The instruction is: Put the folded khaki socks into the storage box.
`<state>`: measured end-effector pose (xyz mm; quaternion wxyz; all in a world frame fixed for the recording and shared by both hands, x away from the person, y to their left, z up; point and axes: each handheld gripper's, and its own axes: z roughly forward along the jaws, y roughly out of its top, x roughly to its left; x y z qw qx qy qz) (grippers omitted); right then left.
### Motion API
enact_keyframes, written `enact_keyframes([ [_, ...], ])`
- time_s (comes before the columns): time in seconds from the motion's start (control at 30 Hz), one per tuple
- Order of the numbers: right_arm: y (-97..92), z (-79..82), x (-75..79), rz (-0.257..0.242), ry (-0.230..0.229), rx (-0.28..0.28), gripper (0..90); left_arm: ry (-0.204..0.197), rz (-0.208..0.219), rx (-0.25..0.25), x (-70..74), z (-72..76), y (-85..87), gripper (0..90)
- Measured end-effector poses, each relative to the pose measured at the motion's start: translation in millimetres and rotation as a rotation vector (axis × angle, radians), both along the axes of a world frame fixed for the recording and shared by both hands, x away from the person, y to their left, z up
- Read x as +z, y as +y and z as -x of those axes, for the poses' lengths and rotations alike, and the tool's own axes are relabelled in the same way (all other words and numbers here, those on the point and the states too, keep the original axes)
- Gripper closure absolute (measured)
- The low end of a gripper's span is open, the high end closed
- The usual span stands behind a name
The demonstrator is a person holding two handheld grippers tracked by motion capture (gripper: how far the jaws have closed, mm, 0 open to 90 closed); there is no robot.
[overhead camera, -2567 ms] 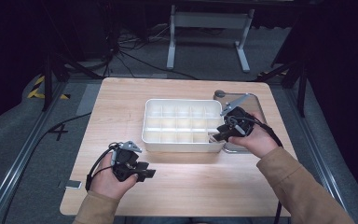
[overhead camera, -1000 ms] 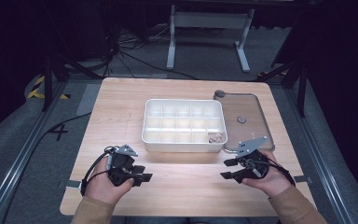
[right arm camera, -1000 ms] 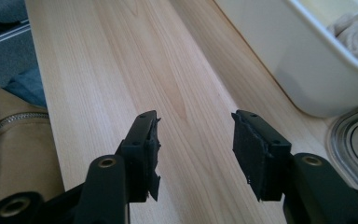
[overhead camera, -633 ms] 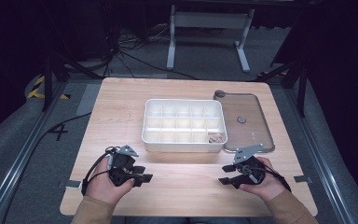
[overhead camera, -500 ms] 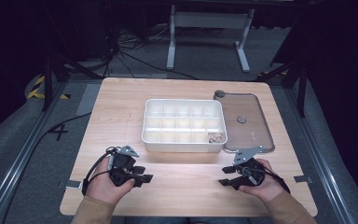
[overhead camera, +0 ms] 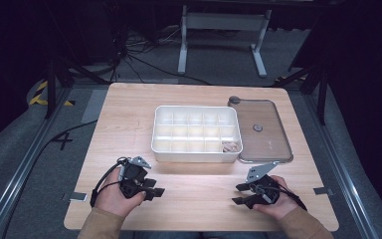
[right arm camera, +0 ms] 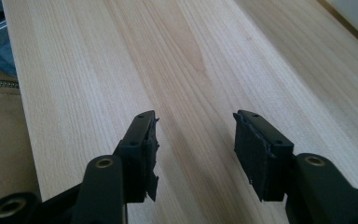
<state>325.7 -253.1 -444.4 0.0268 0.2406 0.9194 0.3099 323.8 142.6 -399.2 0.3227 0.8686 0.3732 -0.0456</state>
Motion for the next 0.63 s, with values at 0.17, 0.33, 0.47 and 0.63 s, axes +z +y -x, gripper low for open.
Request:
enact_keyframes([
  [0.17, 0.8, 3.0, -2.5, 0.017, -0.015, 0.003, 47.7, 0.022, -0.013, -0.01, -5.3, -1.6, -1.7, 51.7],
  [0.33, 1.0, 4.7, -4.3, 0.024, -0.036, -0.005, 46.7, 0.034, -0.02, -0.024, -8.6, -2.3, -3.9, 51.7],
  [0.47, -0.1, 4.2, -5.3, 0.016, -0.046, -0.012, 45.5, 0.04, -0.028, -0.03, -10.3, -2.5, -5.0, 51.0],
  [0.63, -0.8, 3.8, -5.4, 0.019, -0.054, -0.017, 45.2, 0.038, -0.029, -0.03, -10.9, -2.7, -5.5, 50.3],
])
